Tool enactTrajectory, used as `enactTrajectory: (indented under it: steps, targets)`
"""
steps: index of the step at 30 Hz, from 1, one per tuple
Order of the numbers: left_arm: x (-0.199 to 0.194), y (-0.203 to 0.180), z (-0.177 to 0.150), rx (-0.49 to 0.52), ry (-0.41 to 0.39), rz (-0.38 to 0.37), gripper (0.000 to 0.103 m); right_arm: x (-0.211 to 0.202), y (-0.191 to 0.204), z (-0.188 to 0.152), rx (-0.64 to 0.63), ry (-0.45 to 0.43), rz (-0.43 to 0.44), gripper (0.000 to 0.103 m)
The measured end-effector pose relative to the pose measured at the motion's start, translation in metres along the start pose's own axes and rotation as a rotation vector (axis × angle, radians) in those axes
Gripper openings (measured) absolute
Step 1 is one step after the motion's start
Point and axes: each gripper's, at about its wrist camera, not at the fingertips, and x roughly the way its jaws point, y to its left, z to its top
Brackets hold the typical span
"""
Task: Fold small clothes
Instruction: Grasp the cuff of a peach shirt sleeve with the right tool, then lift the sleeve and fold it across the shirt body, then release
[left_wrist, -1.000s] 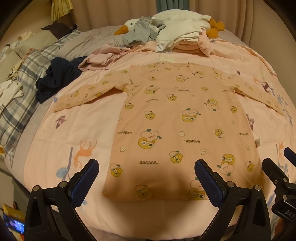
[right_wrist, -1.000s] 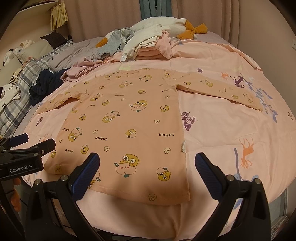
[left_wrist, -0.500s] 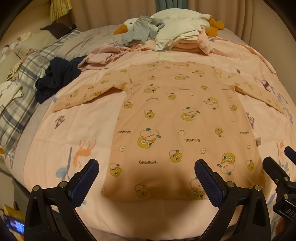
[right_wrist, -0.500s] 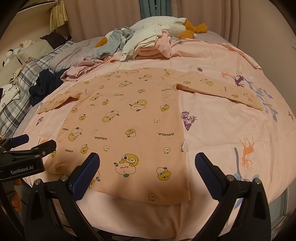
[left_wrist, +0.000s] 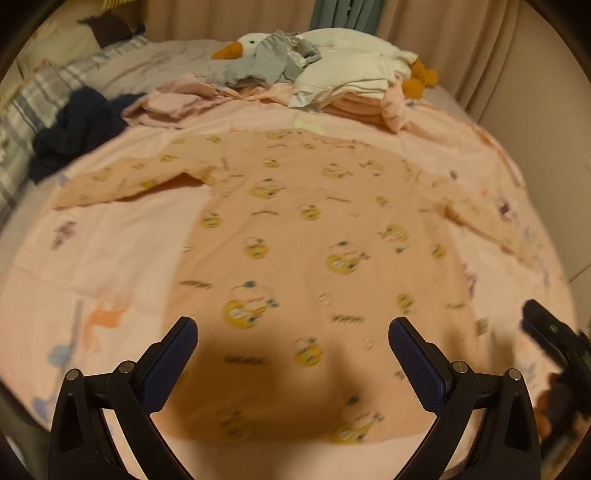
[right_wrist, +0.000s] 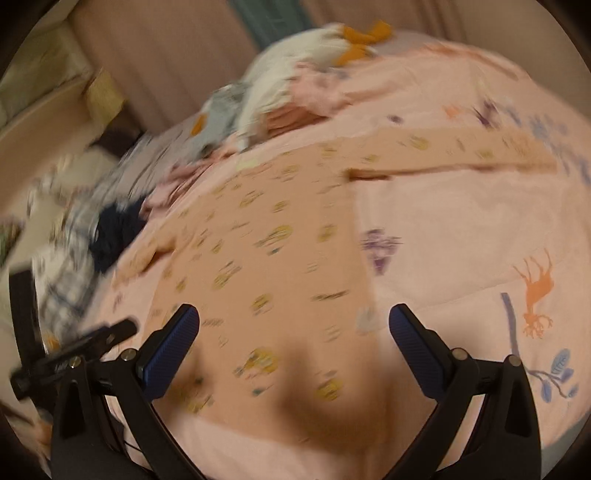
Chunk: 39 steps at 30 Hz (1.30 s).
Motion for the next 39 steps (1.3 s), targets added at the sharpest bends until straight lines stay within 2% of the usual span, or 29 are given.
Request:
enactTrajectory:
  steps: [3, 7, 9, 11, 17, 26, 28, 29, 30, 31, 33, 35, 37, 39]
  targets:
    - [0.008, 0.003, 0.004, -0.055, -0.007, -0.07, 0.102, 0.01, -0.045, 0.016, 0.152, 0.013, 0.006, 0.103]
    - [0.023, 0.007, 0.011, -0.117, 0.003, -0.141, 0.102, 0.01, -0.103, 0.033, 0.271, -0.036, -0.104, 0.102]
    - [0.026, 0.008, 0.015, -0.134, -0.01, -0.139, 0.102, 0.008, -0.122, 0.043, 0.305, -0.065, -0.119, 0.102]
    - [0.031, 0.009, 0.018, -0.142, -0.014, -0.132, 0.102, 0.008, -0.14, 0.053, 0.344, -0.093, -0.098, 0.101]
    - [0.052, 0.005, 0.031, -0.133, 0.027, -0.091, 0.102, 0.015, -0.194, 0.086, 0.491, -0.198, -0.046, 0.097]
    - [0.07, -0.006, 0.04, -0.106, 0.061, -0.075, 0.102, 0.035, -0.245, 0.132, 0.63, -0.278, -0.044, 0.087]
    - [0.072, -0.008, 0.041, -0.1, 0.064, -0.076, 0.102, 0.037, -0.253, 0.141, 0.662, -0.302, -0.045, 0.082]
    - [0.073, -0.009, 0.042, -0.094, 0.064, -0.077, 0.102, 0.039, -0.255, 0.142, 0.672, -0.311, -0.048, 0.074]
    - [0.074, -0.01, 0.042, -0.085, 0.065, -0.075, 0.102, 0.038, -0.259, 0.142, 0.685, -0.321, -0.051, 0.062]
    - [0.075, -0.011, 0.043, -0.078, 0.067, -0.074, 0.102, 0.038, -0.263, 0.143, 0.699, -0.325, -0.064, 0.053]
    - [0.078, -0.013, 0.044, -0.065, 0.072, -0.068, 0.102, 0.04, -0.269, 0.144, 0.722, -0.319, -0.103, 0.022]
    - [0.08, -0.012, 0.046, -0.062, 0.076, -0.07, 0.102, 0.039, -0.276, 0.142, 0.747, -0.318, -0.13, 0.01]
    - [0.081, -0.011, 0.046, -0.068, 0.08, -0.069, 0.102, 0.037, -0.279, 0.143, 0.745, -0.315, -0.124, 0.011]
    - [0.081, -0.006, 0.046, -0.075, 0.08, -0.057, 0.102, 0.033, -0.272, 0.146, 0.698, -0.307, -0.153, 0.01]
